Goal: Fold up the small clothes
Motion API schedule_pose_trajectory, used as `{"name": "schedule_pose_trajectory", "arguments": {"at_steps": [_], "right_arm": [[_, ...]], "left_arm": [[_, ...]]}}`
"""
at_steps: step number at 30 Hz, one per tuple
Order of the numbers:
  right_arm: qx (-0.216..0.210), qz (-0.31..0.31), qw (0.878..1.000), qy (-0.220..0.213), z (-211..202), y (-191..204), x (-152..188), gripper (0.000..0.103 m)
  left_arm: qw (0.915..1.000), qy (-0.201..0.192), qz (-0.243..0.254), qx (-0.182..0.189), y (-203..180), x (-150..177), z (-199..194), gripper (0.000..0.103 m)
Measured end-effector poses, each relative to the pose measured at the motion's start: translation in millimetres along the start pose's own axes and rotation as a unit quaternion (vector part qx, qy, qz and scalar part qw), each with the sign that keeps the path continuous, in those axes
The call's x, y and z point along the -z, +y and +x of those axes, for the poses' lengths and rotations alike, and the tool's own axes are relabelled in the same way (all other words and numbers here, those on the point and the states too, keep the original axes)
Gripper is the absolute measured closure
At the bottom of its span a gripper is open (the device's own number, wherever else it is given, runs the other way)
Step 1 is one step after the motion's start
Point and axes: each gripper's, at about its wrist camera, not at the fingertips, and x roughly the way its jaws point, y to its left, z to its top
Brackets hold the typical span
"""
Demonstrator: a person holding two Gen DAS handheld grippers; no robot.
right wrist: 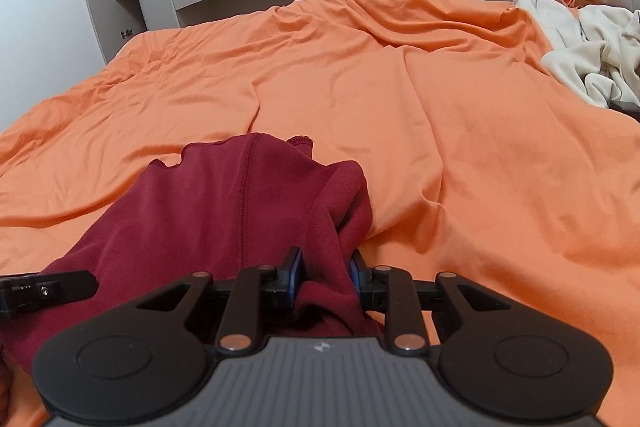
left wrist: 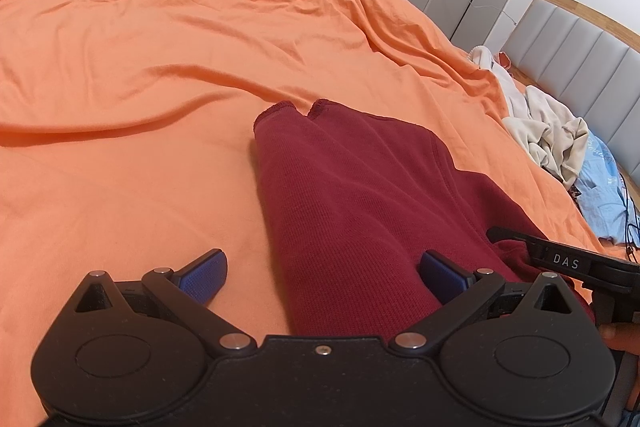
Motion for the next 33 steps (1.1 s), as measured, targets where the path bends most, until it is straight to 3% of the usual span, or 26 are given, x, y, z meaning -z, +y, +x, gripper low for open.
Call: {"name": "schedule_pose_trajectory", "arguments": {"at_steps": [7,13,18,27,29,33], "right_arm": [[0.0,0.003,1.0,0.001,0,-1,1,0.075],[-0.002,0.006,1.0,0.001,0,-3,1,0.075],[-0.004,0.01,1.0,0.002,0,-5,1,0.073],[-0.005,0.01,1.0,0.003,1,-4,0,0.075],[-0.004,0.003,1.0,0.001,0,-2,-2,0.076],[-0.006,-0.013,1.0,-0.016,-6,9,-6,0.08]], "left_arm": [[0.9995,0.015,-0.009,0.025,2,-3,5,0.0],[0.9912,0.053,-0.038,0.115,5,-8,12,0.001],[0.9904,0.068,-0.041,0.113,5,-9,18,0.004],[0.9913,0.058,-0.051,0.106,11,-12,20,0.034],[0.993,0.043,-0.052,0.097,9,-13,15,0.048],[0.9966,0.013,-0.011,0.081,-3,-18,2,0.059]]}}
